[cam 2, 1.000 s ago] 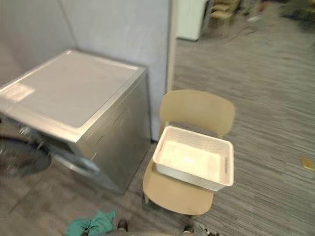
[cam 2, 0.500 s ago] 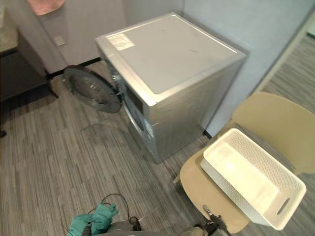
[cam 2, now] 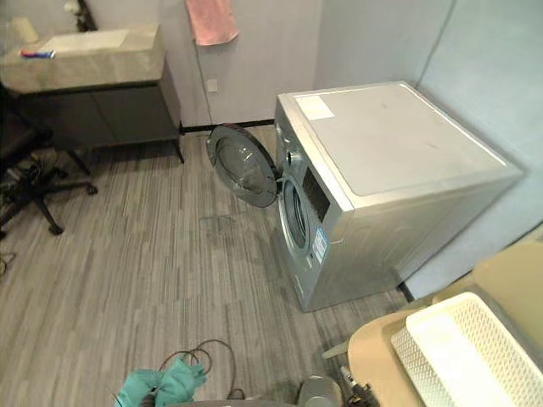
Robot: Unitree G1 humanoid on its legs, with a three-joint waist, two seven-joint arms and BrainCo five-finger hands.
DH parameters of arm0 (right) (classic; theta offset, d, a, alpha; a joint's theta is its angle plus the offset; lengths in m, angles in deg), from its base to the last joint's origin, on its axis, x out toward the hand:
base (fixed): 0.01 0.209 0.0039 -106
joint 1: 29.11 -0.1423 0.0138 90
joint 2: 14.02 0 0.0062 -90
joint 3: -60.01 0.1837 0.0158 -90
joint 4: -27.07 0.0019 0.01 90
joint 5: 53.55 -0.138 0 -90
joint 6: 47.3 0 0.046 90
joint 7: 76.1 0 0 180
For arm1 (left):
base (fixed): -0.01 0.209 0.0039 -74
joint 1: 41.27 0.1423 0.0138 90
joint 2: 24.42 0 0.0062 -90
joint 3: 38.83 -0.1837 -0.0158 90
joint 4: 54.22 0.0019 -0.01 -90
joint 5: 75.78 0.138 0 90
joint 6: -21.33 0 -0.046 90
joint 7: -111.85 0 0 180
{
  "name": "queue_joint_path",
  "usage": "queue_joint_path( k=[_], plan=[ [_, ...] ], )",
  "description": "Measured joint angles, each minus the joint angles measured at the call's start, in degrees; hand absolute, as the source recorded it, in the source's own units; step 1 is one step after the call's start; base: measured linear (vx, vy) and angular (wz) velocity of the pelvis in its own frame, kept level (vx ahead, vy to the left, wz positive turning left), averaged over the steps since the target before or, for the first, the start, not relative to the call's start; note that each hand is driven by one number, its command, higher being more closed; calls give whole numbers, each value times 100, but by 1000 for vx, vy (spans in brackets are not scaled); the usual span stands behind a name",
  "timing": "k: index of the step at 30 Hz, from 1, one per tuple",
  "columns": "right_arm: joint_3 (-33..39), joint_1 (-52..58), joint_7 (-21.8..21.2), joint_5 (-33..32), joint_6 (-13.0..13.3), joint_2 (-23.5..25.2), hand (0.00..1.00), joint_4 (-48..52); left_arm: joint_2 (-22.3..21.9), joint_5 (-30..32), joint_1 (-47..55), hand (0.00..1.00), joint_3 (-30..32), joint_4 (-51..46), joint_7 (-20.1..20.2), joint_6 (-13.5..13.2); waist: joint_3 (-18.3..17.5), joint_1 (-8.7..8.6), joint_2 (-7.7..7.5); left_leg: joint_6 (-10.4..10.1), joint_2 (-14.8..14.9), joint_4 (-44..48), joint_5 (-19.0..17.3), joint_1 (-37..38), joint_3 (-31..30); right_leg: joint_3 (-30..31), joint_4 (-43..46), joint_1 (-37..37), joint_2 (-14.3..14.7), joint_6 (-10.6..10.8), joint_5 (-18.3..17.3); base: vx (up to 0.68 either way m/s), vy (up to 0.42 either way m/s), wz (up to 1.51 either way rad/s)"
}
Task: Pick up the laundry basket with both hands and put the clothes into the washing machine.
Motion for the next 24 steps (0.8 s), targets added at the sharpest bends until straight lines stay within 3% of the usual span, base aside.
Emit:
queue_joint_path(
  k=[1, 2, 3, 6, 8, 9, 10, 11, 12, 13, 14, 16, 17, 18, 20, 21, 22, 23, 24],
  plan=[
    [63, 51, 1, 8, -7, 50, 0, -2, 34, 41, -1, 100, 62, -31, 4, -2, -52, 8, -209, -24, -113, -117, -70, 56, -19, 11, -484, -27, -43, 68, 78, 166, -122, 100],
    [232, 188, -5, 12, -8, 174, 0, -11, 21, 119, -123, 100, 274, -59, -13, 30, -28, -90, -282, -129, -168, 947, -256, -232, 241, -108, -389, 14, -167, 144, 248, 248, -138, 75],
    [305, 247, -9, -11, -7, 135, 0, 40, -121, 140, -147, 100, 291, -79, -14, 10, 3, -21, -54, -318, 58, 1093, -689, -189, 290, -131, -390, 147, 10, 94, 213, 269, -138, 56],
    [249, 325, -4, -51, -12, 69, 0, 53, -290, 154, -125, 100, 446, -81, -7, 34, -135, -26, 165, -466, 324, 1008, -833, 70, 277, -45, -757, 471, 391, 11, 172, 301, -137, -8],
    [264, 400, 8, -190, -10, 25, 0, 234, -452, 132, -173, 100, 419, -191, 9, 32, -279, -28, 360, -722, 754, 2921, -1559, -600, 223, -243, -1091, 841, 757, -56, 150, 253, -66, 2],
    [254, 419, 8, -215, -6, 26, 0, 282, -493, 127, -174, 100, 422, -245, 11, 31, -291, -24, 373, -767, 856, 3544, -1631, -844, 214, -254, -1096, 937, 820, -100, 111, 421, -39, -1],
    [242, 422, 9, -236, -4, 23, 0, 314, -605, 126, -178, 100, 439, -396, 4, 6, -331, -27, 444, -932, 1012, 4600, -1530, -1195, 152, -272, -1103, 1172, 907, -180, 64, 435, -7, -9],
    [203, 423, 13, -243, -7, -12, 0, 331, -632, 125, -173, 100, 443, -520, 9, -7, -360, -20, 463, -1243, 1161, 5325, -1260, -1431, 37, -250, -1174, 1412, 1009, -206, 44, 435, 4, -15],
    [151, 405, 16, -250, -8, -26, 0, 339, -643, 126, -172, 100, 439, -527, 13, -9, -383, -11, 468, -1293, 1206, 5583, -1077, -1487, 49, -201, -1240, 1529, 1034, -207, 45, 358, 26, -31],
    [-10, 316, 27, -278, -5, -12, 0, 391, -630, 126, -170, 100, 434, -525, 13, -11, -392, -3, 490, -1296, 1214, 6075, -520, -1635, 134, -52, -1429, 1781, 1014, -211, 52, 323, 63, -54],
    [-83, 143, 51, -325, 0, 3, 0, 405, -552, 124, -164, 100, 399, -520, 2, -50, -367, 33, 394, -1034, 1331, 6535, -693, -1840, 369, 143, -1591, 1953, 936, -192, 77, 314, 90, -59],
    [-150, -87, 73, -497, 42, 38, 0, 410, -483, 83, -163, 100, 389, -505, -4, -60, -307, 34, 360, -520, 1440, 6605, -1063, -2021, 702, 346, -1774, 2180, 777, -156, 100, 274, 172, -59],
    [-165, -323, 133, -572, 83, 91, 0, 344, -419, -30, -146, 100, 392, -500, -7, -92, -178, 88, 237, -356, 1489, 6194, -1385, -2116, 1003, 617, -1838, 2415, 474, -148, 104, 264, 221, -61],
    [-201, -397, 141, -614, 106, 90, 0, 284, -386, -65, -136, 100, 384, -503, -7, -110, -176, 127, 206, -337, 1503, 5857, -1407, -2174, 1047, 717, -1819, 2443, 347, -142, 107, 244, 266, -70],
    [-314, -535, 129, -608, 107, 71, 0, 193, -303, -86, -70, 100, 338, -431, -13, -120, -189, 180, 249, -444, 1719, 3864, -1246, -2209, 753, 1004, -1870, 2429, 76, -30, 151, 278, 399, -91],
    [-300, -587, 125, -602, 113, 111, 0, 206, -290, -98, 11, 100, 435, -289, -15, -115, -196, 181, 281, -376, 1831, 2699, -1035, -2207, 404, 1127, -2013, 2465, -52, 241, -12, 309, 484, -91],
    [-295, -604, 125, -602, 116, 100, 0, 203, -276, -101, 10, 100, 485, -238, -22, -110, -187, 169, 303, -557, 1880, 2331, -784, -2212, 219, 1180, -2086, 2501, -119, 556, -84, 342, 541, -50],
    [-254, -562, 145, -571, 118, 41, 0, 16, -198, -114, -24, 100, 468, -16, -43, -61, -178, 122, 360, -873, 1694, 2369, 50, -2230, 188, 1253, -2127, 2616, -281, 759, -70, 346, 525, -14],
    [-249, -543, 157, -515, 84, -11, 0, -148, -142, -116, -6, 100, 440, 29, -73, -53, -177, 90, 228, -938, 1568, 2565, 121, -2243, 184, 1403, -2067, 2638, -379, 690, -31, 340, 479, -1]
  ],
)
